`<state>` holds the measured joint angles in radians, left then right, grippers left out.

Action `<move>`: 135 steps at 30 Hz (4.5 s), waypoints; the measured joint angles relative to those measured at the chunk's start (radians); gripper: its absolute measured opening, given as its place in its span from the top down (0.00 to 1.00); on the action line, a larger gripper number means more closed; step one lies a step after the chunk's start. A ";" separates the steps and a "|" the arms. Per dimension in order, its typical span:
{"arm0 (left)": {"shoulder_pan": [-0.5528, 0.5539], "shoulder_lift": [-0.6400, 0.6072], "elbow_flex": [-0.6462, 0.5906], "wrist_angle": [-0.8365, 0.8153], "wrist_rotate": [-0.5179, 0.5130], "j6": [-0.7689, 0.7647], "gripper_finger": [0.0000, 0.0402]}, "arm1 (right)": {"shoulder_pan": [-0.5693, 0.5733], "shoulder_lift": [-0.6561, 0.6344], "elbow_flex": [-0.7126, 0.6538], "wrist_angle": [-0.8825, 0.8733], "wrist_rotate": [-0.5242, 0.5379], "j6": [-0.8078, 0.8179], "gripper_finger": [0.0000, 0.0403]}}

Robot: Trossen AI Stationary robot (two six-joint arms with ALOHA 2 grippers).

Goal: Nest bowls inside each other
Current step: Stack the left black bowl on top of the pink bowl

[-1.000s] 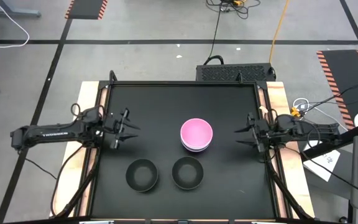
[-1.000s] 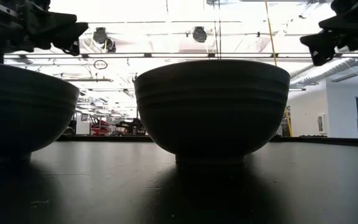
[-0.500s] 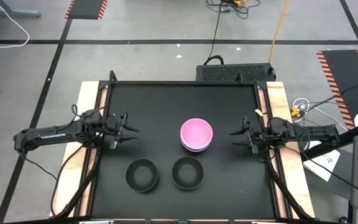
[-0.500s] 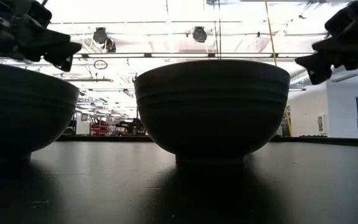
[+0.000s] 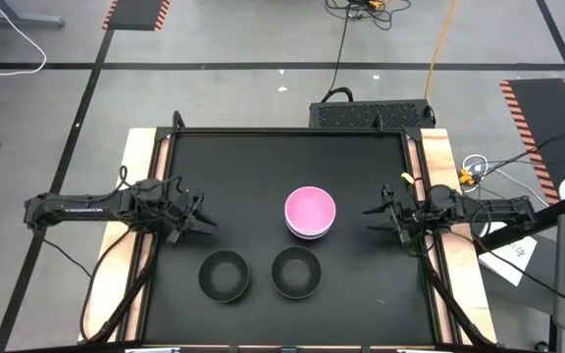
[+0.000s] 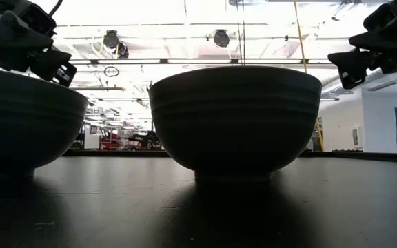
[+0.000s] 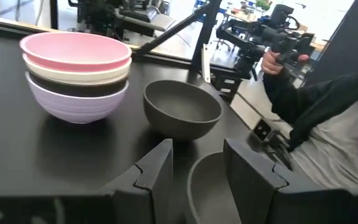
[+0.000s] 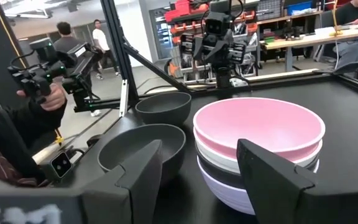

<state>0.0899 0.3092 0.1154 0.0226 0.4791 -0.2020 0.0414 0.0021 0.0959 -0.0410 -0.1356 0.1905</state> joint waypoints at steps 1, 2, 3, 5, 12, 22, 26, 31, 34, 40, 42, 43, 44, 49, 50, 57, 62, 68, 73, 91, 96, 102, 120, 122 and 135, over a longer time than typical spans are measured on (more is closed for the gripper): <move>-0.016 0.000 0.000 0.002 -0.007 -0.007 0.64 | 0.000 0.000 0.000 0.000 0.000 0.000 0.51; -0.032 0.000 0.000 0.004 -0.009 -0.015 0.64 | 0.000 0.000 0.000 0.000 0.000 0.000 0.51; -0.047 0.000 0.000 0.004 -0.013 -0.026 0.63 | 0.000 0.000 0.000 0.000 0.000 -0.001 0.51; -0.078 0.000 0.000 0.005 -0.032 -0.060 0.60 | 0.000 0.000 0.000 0.000 0.000 -0.004 0.51; -0.209 0.054 0.000 0.126 -0.061 -0.102 0.38 | 0.000 0.000 0.000 0.000 0.000 -0.004 0.51; -0.317 0.201 0.000 0.336 -0.140 -0.061 0.16 | 0.000 0.000 0.000 0.000 -0.002 -0.001 0.51; -0.323 0.270 0.003 0.227 -0.272 -0.116 0.15 | 0.000 0.000 0.000 0.001 -0.025 0.003 0.51; -0.324 0.354 0.128 -0.145 -0.354 -0.263 0.15 | 0.000 0.000 0.000 0.005 -0.027 0.007 0.51; -0.327 0.399 0.224 -0.285 -0.356 -0.293 0.15 | 0.000 0.000 -0.001 0.008 -0.027 0.007 0.51; -0.334 0.465 0.399 -0.472 -0.349 -0.348 0.15 | 0.000 0.001 -0.001 0.008 -0.027 0.007 0.51; -0.334 0.485 0.434 -0.507 -0.350 -0.390 0.15 | 0.000 0.001 -0.001 0.008 -0.027 0.007 0.51; -0.334 0.497 0.443 -0.521 -0.350 -0.414 0.16 | 0.000 0.001 -0.001 0.008 -0.027 0.007 0.51; -0.334 0.512 0.446 -0.535 -0.350 -0.439 0.16 | 0.000 0.001 -0.001 0.008 -0.027 0.007 0.51; -0.334 0.605 0.444 -0.622 -0.353 -0.535 0.22 | 0.000 0.001 -0.001 0.007 -0.027 0.007 0.51; -0.334 0.627 0.442 -0.636 -0.353 -0.538 0.23 | 0.000 0.001 -0.001 0.007 -0.027 0.006 0.51; -0.346 0.727 0.441 -0.592 -0.321 -0.543 0.29 | 0.000 0.001 -0.001 0.005 -0.027 0.005 0.51; -0.360 0.768 0.441 -0.592 -0.321 -0.556 0.29 | 0.000 0.001 -0.001 0.004 -0.028 0.006 0.51; -0.360 0.779 0.441 -0.588 -0.326 -0.533 0.31 | 0.000 0.001 -0.001 0.002 -0.028 0.004 0.51; -0.360 0.777 0.441 -0.565 -0.325 -0.503 0.43 | 0.000 0.001 -0.001 0.002 -0.028 0.004 0.51; -0.360 0.777 0.442 -0.483 -0.323 -0.439 0.98 | 0.000 0.001 -0.047 0.069 -0.026 0.004 0.51; -0.356 0.777 0.442 -0.437 -0.360 -0.409 0.99 | 0.000 0.001 -0.048 0.069 -0.026 0.004 0.51; -0.321 0.777 0.465 -0.334 -0.352 -0.312 0.99 | 0.000 0.001 -0.049 0.069 -0.027 0.004 0.51; 0.030 0.957 0.988 -0.478 -0.270 0.106 0.99 | 0.000 0.001 -0.050 0.075 -0.027 -0.001 0.51; 0.069 1.019 1.083 -0.524 -0.266 0.121 0.99 | 0.000 0.001 -0.050 0.075 -0.027 -0.001 0.51; 0.173 1.475 1.756 -0.955 -0.217 0.217 1.00 | 0.000 0.001 -0.050 0.075 -0.027 -0.004 0.51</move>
<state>0.2627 1.7842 1.8711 -0.9323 0.2619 0.0154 0.0412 0.0032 0.0454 0.0338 -0.1631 0.1864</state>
